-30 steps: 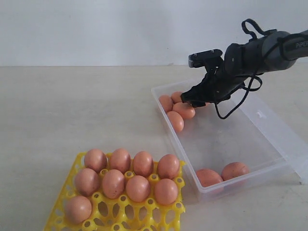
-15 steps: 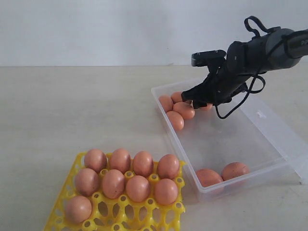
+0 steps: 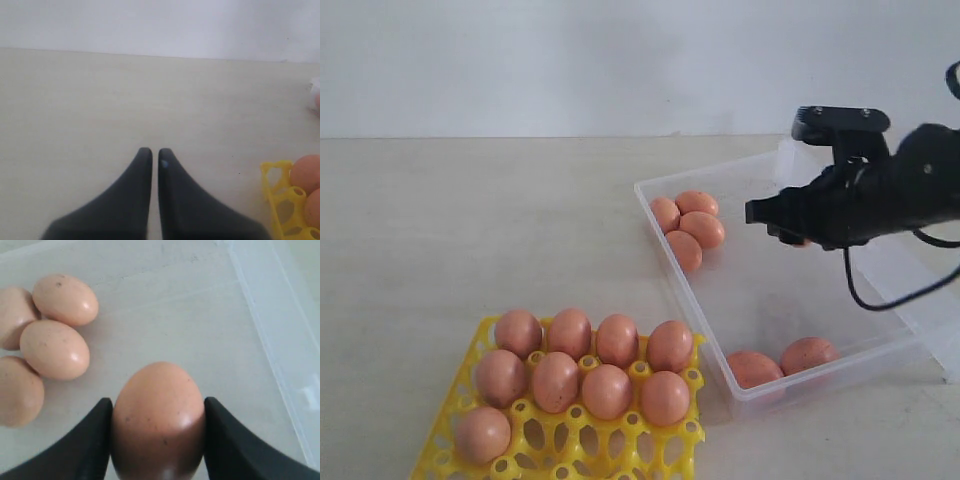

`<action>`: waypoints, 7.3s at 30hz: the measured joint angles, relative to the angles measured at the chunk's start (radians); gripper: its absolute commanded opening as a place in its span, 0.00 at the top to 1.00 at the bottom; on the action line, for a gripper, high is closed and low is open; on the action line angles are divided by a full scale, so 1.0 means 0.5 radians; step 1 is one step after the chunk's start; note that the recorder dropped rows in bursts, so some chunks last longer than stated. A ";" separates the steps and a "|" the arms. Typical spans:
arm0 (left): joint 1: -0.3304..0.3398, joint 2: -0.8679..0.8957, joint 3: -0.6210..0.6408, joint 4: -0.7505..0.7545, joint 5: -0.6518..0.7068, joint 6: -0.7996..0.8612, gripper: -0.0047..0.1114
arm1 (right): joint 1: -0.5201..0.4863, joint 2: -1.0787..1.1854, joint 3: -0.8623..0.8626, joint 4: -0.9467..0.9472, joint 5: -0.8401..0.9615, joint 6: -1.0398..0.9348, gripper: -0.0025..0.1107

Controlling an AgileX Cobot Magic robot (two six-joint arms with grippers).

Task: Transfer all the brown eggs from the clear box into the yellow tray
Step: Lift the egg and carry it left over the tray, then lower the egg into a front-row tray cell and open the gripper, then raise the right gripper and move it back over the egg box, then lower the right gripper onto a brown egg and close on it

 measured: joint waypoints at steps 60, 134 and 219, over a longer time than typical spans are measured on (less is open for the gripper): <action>0.000 0.000 0.000 0.000 0.000 0.000 0.92 | 1.153 0.058 0.358 -2.272 -1.416 1.799 0.98; 0.000 0.000 0.000 0.000 0.000 0.000 0.92 | 1.154 -0.062 0.222 -2.559 -0.667 2.130 0.54; 0.000 0.000 0.000 0.000 0.000 0.000 0.92 | -0.066 0.602 -1.454 0.561 1.545 -1.681 0.49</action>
